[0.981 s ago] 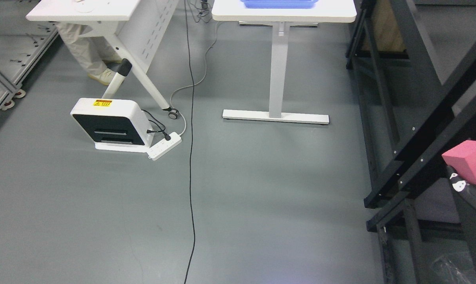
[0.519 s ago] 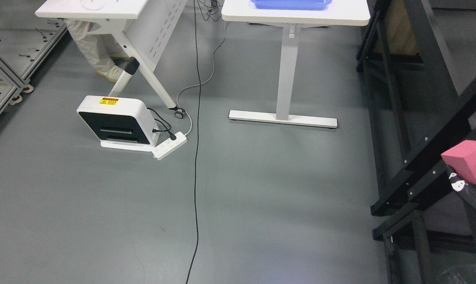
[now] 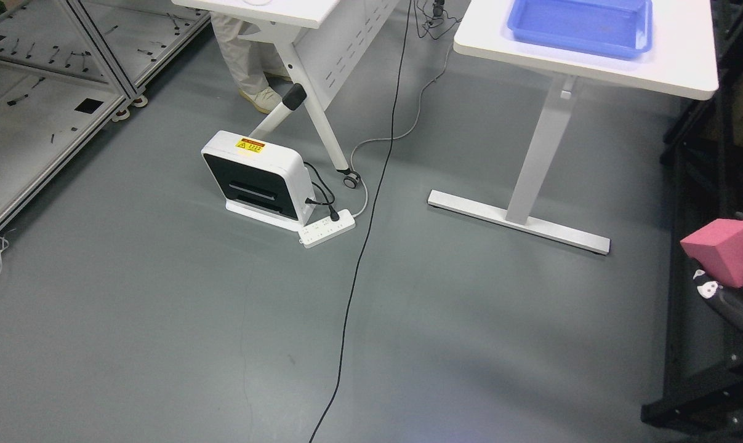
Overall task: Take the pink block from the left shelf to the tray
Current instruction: 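Turn and drive toward the blue tray on the white table, holding the cube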
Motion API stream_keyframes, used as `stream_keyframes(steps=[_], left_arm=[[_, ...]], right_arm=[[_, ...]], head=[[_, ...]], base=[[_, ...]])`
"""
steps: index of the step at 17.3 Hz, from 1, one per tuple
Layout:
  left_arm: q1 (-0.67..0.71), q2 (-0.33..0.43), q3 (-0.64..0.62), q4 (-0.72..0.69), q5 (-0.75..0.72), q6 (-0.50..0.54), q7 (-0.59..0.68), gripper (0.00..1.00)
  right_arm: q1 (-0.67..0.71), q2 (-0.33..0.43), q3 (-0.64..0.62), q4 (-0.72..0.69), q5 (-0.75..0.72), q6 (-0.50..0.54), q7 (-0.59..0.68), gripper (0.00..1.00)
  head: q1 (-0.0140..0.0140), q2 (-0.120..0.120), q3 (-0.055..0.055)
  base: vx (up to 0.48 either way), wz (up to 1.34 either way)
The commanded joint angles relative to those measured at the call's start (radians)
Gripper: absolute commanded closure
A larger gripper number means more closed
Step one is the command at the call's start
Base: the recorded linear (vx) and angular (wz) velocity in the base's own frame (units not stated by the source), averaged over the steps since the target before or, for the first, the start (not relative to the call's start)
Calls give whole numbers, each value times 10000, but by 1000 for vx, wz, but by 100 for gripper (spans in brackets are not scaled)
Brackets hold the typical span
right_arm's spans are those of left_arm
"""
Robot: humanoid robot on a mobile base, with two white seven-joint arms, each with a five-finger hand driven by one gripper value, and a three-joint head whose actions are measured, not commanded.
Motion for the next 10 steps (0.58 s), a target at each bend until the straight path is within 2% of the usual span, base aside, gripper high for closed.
stream_keyframes(steps=[1,6,10], left_arm=[[-309,175,1,-175,-15,-8,-4,0],[-309,175,1,-175,-15,-8,-4,0],[-309,175,1,-175,-15,-8,-4,0]], right_arm=[[-1,45,94,11,15,1,18,97],[14,45,94,-4,0,1,33,97],[45,45,94,-4,0,1,33,97]], head=[[0,0,0],[0,0,0],[0,0,0]], base=[[280,280],[383,185],[440,-65]])
